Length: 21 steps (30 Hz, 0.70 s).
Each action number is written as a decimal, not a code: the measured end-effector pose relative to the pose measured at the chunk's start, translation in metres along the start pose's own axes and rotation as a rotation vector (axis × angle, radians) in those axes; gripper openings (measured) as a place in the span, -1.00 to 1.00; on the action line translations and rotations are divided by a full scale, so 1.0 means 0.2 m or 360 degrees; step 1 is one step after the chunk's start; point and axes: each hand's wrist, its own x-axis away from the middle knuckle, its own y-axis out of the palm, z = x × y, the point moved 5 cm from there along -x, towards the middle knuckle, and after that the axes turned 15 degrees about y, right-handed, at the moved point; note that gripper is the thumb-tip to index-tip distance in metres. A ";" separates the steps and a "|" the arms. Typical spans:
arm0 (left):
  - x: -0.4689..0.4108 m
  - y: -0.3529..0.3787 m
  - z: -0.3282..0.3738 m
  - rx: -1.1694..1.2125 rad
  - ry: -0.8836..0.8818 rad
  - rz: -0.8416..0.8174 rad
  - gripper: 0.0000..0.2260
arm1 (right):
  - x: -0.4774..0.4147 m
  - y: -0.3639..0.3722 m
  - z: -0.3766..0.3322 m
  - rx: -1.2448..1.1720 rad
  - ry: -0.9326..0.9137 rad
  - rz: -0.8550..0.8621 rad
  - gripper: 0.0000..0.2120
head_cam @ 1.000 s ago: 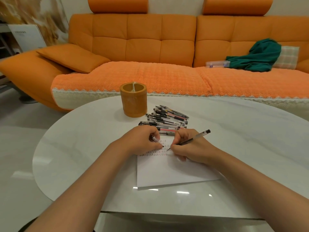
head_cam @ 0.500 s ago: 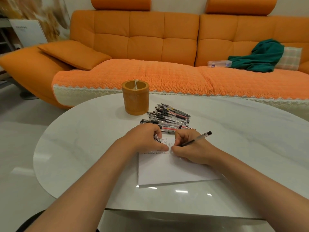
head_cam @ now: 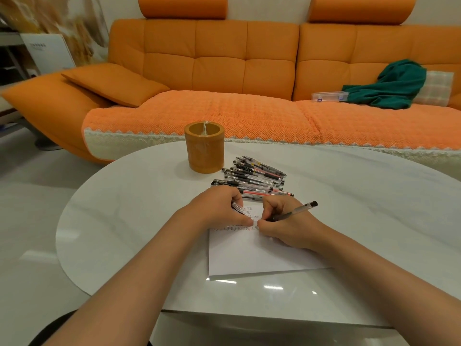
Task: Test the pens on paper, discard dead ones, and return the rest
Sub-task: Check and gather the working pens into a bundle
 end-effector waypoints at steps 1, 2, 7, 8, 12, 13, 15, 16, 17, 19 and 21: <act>0.00 0.00 0.00 0.0000 -0.0001 0.0001 -0.57 | 0.00 0.00 0.00 0.0011 -0.0002 0.0001 -0.79; 0.00 0.00 0.00 0.0006 0.0000 0.0004 -0.58 | 0.00 0.00 0.00 0.0026 0.0001 -0.0003 -0.79; 0.00 0.00 0.00 0.0006 -0.0004 0.0010 -0.58 | 0.00 0.00 0.01 0.0001 0.0036 -0.0065 -0.79; 0.00 0.00 0.00 0.0003 -0.0006 0.0010 -0.58 | 0.00 0.00 0.01 -0.0008 0.0033 -0.0050 -0.80; 0.00 0.00 -0.01 0.0011 -0.0003 0.0011 -0.58 | -0.01 0.00 0.00 0.0017 0.0025 -0.0037 -0.78; 0.00 0.00 -0.01 0.0011 -0.0001 0.0012 -0.58 | 0.00 0.00 0.00 0.0022 0.0024 -0.0042 -0.77; 0.00 0.00 -0.01 0.0012 -0.0002 0.0013 -0.58 | 0.00 0.00 0.01 0.0026 0.0018 -0.0037 -0.78; 0.00 0.01 -0.01 0.0011 -0.0004 0.0011 -0.58 | 0.00 0.00 0.01 0.0031 0.0009 -0.0025 -0.79; 0.00 0.01 -0.01 0.0010 -0.0007 0.0009 -0.58 | 0.00 0.00 0.01 0.0036 -0.0003 -0.0014 -0.80; 0.00 0.00 -0.01 0.0013 -0.0011 0.0011 -0.58 | 0.00 0.00 0.01 0.0038 -0.0013 -0.0016 -0.80; 0.00 -0.01 0.00 0.0019 -0.0003 0.0015 -0.58 | 0.00 0.00 0.00 0.0035 -0.0003 -0.0046 -0.80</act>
